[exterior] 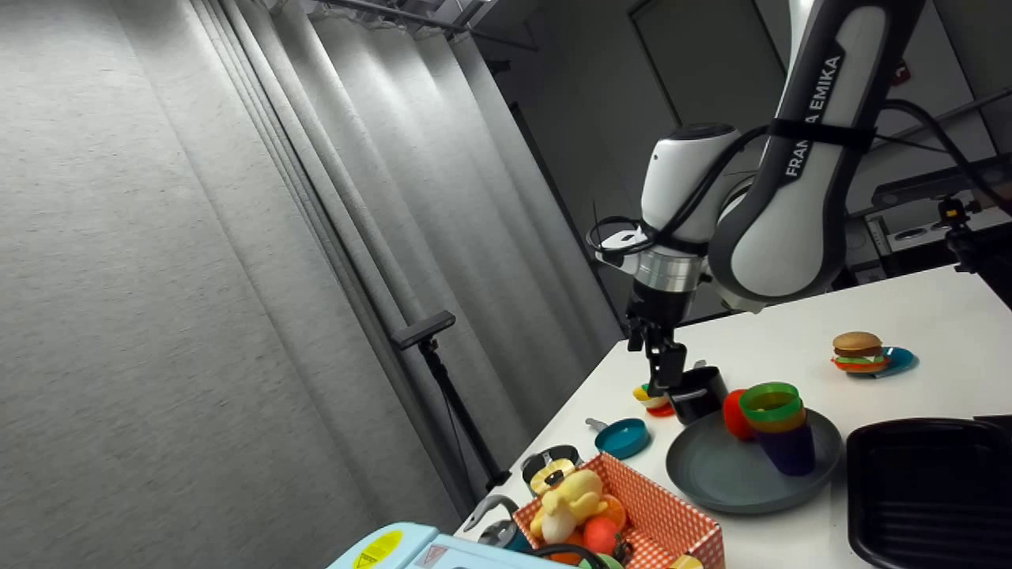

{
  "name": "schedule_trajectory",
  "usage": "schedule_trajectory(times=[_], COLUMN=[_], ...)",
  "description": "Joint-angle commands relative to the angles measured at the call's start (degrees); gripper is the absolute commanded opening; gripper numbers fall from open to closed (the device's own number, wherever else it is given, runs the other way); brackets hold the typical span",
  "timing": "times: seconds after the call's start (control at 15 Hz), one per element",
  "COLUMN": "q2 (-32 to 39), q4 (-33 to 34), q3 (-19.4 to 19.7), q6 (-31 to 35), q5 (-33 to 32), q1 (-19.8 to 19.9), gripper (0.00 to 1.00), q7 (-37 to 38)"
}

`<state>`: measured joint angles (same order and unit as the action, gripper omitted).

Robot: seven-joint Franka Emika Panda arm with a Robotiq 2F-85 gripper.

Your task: Remove the orange toy from the basket.

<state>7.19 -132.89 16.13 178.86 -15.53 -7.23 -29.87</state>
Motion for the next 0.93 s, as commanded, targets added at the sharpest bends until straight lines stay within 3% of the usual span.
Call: schedule_trajectory(times=[0.0, 0.07, 0.13, 0.87], q2=[-1.7, -1.8, -0.2, 0.0], q4=[-0.7, -1.3, 0.1, 0.1], q3=[-4.9, -3.7, -6.1, -7.6], q6=[-1.0, -0.9, -0.3, -0.3], q5=[-3.1, 0.7, -3.2, -3.4], q1=[4.0, 1.4, 5.2, 6.5], gripper=[1.00, 1.00, 1.00, 1.00], q7=[2.7, -0.1, 2.7, 2.9])
